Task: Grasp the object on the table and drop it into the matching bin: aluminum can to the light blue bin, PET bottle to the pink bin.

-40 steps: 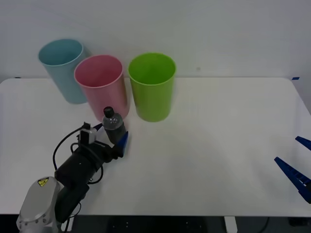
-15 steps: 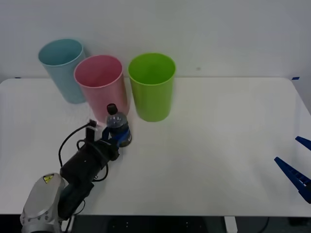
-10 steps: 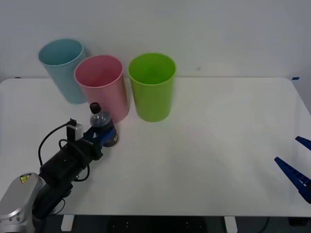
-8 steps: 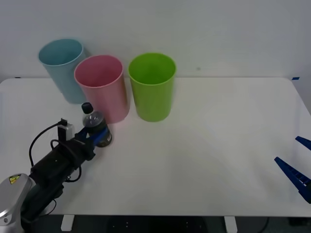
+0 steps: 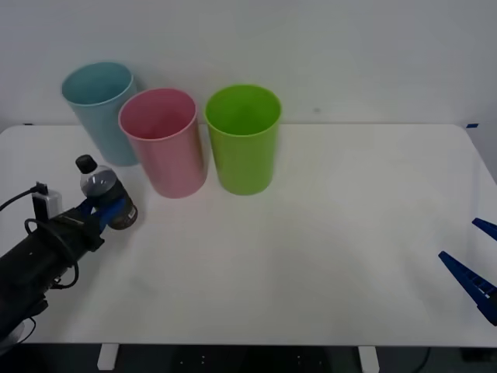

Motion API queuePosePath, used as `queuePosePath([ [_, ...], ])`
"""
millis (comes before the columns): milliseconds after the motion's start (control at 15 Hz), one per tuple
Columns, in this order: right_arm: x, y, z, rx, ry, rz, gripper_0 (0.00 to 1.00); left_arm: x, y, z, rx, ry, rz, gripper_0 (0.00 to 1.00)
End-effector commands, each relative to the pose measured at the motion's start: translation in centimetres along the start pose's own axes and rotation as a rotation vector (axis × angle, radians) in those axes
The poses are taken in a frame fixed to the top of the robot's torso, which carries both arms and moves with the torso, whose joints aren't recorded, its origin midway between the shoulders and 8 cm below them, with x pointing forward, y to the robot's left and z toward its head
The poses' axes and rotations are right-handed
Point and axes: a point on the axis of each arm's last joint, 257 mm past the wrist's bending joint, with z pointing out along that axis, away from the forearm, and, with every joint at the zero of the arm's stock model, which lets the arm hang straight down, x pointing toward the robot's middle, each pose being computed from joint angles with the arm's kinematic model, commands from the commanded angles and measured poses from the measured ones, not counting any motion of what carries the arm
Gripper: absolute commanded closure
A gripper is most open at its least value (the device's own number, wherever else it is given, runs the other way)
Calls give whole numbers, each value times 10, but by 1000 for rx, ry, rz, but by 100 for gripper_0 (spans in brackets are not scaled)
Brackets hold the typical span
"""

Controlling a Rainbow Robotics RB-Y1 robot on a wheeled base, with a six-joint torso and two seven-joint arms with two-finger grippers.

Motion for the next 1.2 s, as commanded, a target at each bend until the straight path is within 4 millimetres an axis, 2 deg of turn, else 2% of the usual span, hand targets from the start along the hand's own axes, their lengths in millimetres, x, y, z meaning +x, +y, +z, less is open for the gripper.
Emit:
queuePosePath([
  [67, 0, 0, 0, 0, 0, 0, 0, -21, 13, -4, -13, -45, -13, 100],
  [333, 0, 0, 0, 0, 0, 0, 0, -59, 14, -7, 22, -108, -16, 100],
  [867, 0, 0, 0, 0, 0, 0, 0, -157, 29, -21, 130, -142, -37, 100],
  [1000, 0, 0, 0, 0, 0, 0, 0, -190, 33, -21, 152, -159, -36, 100],
  [1200, 0, 0, 0, 0, 0, 0, 0, -223, 29, -15, 185, -184, -55, 100],
])
